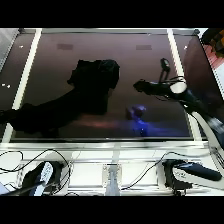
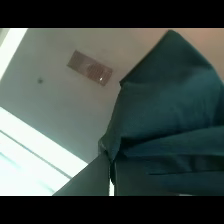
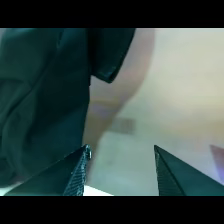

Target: Fold the clothes and pants, and hang the long-sleeved shirts on hangers.

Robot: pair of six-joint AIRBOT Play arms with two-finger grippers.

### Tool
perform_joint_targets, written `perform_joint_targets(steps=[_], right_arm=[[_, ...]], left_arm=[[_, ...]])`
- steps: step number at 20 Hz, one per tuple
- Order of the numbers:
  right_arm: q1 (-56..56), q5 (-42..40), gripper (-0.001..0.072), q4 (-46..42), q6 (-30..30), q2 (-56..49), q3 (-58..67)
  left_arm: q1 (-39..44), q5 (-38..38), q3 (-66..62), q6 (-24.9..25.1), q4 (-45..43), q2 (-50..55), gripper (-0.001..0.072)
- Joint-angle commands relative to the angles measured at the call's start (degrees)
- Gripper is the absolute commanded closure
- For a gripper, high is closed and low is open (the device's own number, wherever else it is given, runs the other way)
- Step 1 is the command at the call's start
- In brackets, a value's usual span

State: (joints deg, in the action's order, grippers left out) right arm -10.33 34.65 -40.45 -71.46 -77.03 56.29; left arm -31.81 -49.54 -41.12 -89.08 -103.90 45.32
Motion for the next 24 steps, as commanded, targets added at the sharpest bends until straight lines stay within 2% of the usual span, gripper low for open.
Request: perform_joint_targets(steps=[1, 2, 4, 5, 7, 11, 14, 16, 19, 21, 23, 24], right_arm=[[-4.7, -2.7, 0.025, 3.2, -3.3, -11.5, 7.1], [-5.1, -2.0, 0.0247, 3.2, -5.8, -15.1, 10.1], [-5.4, 3.3, 0.0085, 3.8, -10.1, -21.6, 16.3], [-5.6, 6.6, 0.0084, 4.7, -10.5, -24.5, 19.3], [-6.3, 7.7, 0.0096, 6.7, -11.3, -28.2, 23.5], [-7.8, 0.3, 0.0135, 7.6, -24.0, -31.3, 25.7], [-8.1, 0.6, 0.0135, 7.9, -29.9, -33.6, 25.7], [-8.8, 0.2, 0.0163, 8.9, -30.1, -34.4, 25.7], [-11.1, -3.8, 0.0164, 10.9, -30.2, -35.9, 25.7], [-12.2, -8.0, 0.0286, 13.6, -30.3, -36.7, 25.7], [-12.9, -9.2, 0.037, 14.7, -30.3, -37.7, 26.9], [-12.9, -9.2, 0.0435, 14.7, -30.3, -38.1, 27.5]], left_arm=[[-0.9, 2.4, 0.5, -3.1, -0.2, 0.0, 0.0694], [-0.9, 2.5, 0.5, -3.1, -0.2, 0.0, 0.0694], [-0.9, 2.5, 0.5, -3.1, -0.2, 0.0, 0.0694], [-0.9, 2.6, 0.5, -3.1, -0.2, 0.0, 0.0694], [-0.9, 3.4, 0.5, -3.1, -0.2, 0.0, 0.0694], [-0.9, 4.2, 0.5, -3.1, -0.2, 0.0, 0.0694], [-0.9, 4.2, 0.5, -3.1, -0.1, 0.0, 0.0694], [-0.9, 4.5, 0.5, -3.1, 0.4, 0.0, 0.0694], [-0.9, 4.8, 0.5, -3.1, 0.7, 0.0, 0.0694], [-0.9, 5.0, 0.5, -3.1, 0.7, 0.0, 0.0694], [-0.9, 5.0, 0.5, -3.1, 0.7, 0.0, 0.0694], [-0.9, 5.0, 0.5, -3.1, 0.7, 0.0, 0.0694]])
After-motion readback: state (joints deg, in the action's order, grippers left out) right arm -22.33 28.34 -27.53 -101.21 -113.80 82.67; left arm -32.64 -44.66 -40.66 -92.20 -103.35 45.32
